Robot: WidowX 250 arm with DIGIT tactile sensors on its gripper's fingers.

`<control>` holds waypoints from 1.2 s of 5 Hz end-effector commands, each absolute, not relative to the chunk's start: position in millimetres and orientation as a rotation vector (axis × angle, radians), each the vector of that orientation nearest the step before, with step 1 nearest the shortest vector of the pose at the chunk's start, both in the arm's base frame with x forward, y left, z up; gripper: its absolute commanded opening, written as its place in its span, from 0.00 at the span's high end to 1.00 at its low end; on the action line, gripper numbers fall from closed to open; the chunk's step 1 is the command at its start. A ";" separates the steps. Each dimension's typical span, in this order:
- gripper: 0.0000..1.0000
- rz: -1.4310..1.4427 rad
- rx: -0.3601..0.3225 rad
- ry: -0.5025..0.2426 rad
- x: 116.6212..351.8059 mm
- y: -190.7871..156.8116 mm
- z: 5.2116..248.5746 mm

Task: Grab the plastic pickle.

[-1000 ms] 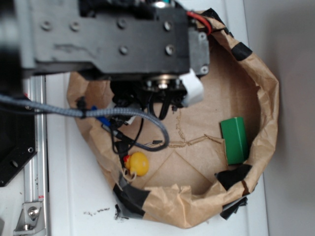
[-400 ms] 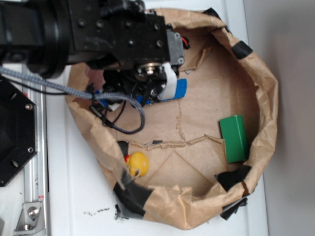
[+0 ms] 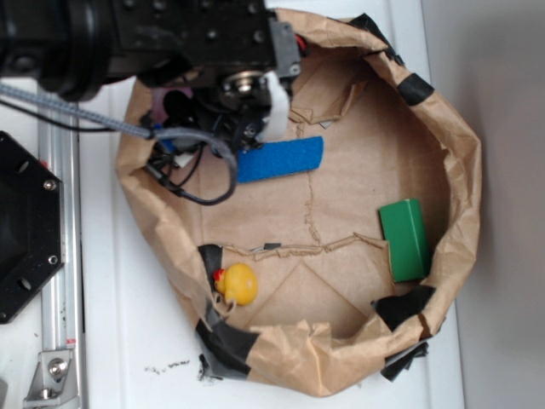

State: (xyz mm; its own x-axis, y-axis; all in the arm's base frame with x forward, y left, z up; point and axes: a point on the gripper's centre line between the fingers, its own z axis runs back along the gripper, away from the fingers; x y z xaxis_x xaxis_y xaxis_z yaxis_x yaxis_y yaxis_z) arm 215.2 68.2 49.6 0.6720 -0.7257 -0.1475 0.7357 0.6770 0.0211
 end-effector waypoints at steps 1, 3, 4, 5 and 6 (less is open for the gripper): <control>0.00 -0.700 0.147 0.013 224.9 69.3 46.7; 1.00 -0.630 0.160 0.034 228.4 72.1 30.7; 1.00 -0.641 0.170 0.053 227.2 68.2 26.6; 1.00 -0.614 0.159 0.047 227.2 71.3 26.4; 1.00 -0.613 0.159 0.044 227.8 69.7 27.2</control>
State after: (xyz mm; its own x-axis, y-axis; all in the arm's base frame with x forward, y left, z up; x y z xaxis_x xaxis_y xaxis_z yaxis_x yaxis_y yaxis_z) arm 225.4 72.5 24.7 0.8078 -0.5801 -0.1046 0.5892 0.8002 0.1124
